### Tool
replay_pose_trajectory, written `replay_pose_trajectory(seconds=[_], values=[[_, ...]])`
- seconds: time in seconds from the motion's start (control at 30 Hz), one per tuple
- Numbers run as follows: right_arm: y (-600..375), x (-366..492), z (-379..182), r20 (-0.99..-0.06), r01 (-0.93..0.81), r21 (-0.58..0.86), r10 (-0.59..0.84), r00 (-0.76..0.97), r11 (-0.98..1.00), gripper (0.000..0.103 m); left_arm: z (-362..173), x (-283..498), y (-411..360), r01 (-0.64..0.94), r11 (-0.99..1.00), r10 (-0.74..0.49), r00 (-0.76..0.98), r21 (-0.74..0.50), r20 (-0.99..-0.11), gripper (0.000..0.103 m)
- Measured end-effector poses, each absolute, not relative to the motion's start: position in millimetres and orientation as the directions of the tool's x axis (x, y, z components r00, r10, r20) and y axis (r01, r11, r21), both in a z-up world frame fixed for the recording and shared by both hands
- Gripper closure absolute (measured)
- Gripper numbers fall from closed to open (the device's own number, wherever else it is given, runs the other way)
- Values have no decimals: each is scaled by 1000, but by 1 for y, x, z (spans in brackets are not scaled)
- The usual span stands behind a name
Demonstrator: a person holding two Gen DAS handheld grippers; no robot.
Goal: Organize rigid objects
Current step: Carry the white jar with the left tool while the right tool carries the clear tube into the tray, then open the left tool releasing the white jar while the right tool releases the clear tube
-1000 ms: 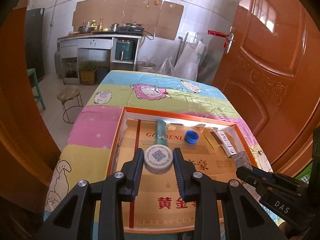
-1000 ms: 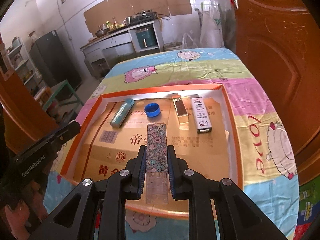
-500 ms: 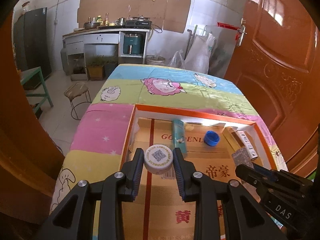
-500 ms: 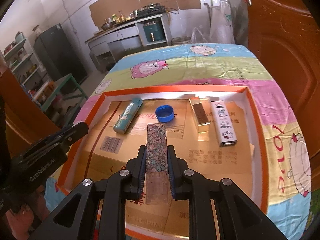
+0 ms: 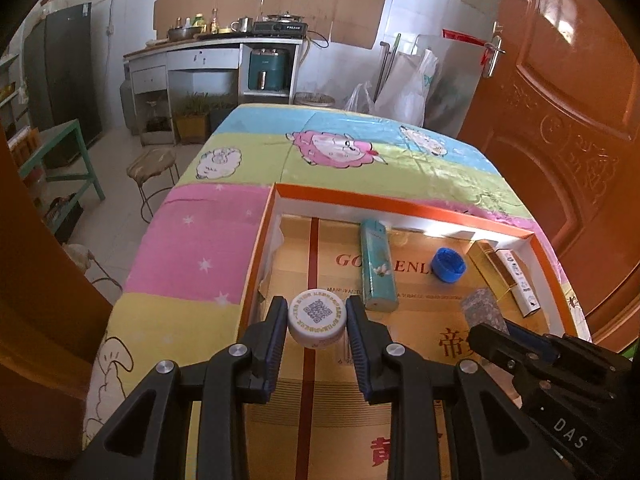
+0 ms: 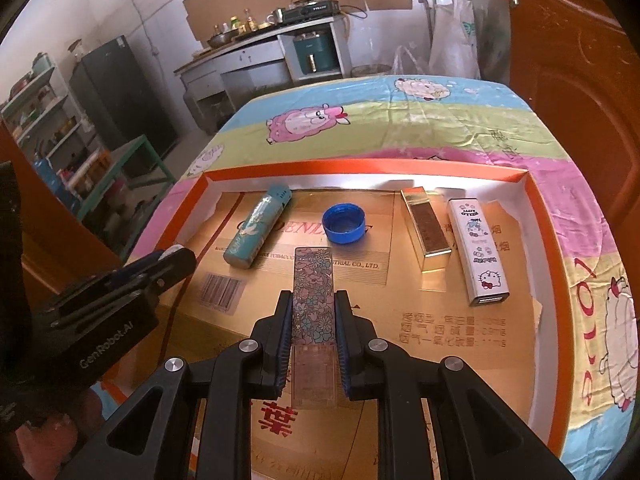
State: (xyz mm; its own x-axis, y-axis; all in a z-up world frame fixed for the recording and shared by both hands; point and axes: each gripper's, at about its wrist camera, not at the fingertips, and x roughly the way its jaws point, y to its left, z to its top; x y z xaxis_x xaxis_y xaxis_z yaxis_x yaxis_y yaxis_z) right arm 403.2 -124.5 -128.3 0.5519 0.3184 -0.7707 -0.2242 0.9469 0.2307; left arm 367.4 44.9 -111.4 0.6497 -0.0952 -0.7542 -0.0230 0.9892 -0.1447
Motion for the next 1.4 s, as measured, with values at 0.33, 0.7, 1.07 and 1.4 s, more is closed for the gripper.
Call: replay_pose_trajectory(seconds=[0.33, 0.7, 1.07, 1.4], values=[[-119, 408, -137, -782, -229, 213, 306, 543, 950, 83, -121, 372, 46, -21, 989, -102, 637, -149, -764, 72], [-113, 407, -139, -782, -239, 172, 280, 557, 956, 83, -124, 371, 43, -11, 992, -91, 641, -128, -762, 72], [-108, 406, -140, -782, -248, 133, 255, 568, 960, 83, -124, 370, 41, -3, 993, -87, 647, -117, -757, 72], [-108, 405, -139, -774, -246, 137, 259, 578, 960, 73, -120, 366, 50, -14, 985, -119, 668, -172, -734, 71]])
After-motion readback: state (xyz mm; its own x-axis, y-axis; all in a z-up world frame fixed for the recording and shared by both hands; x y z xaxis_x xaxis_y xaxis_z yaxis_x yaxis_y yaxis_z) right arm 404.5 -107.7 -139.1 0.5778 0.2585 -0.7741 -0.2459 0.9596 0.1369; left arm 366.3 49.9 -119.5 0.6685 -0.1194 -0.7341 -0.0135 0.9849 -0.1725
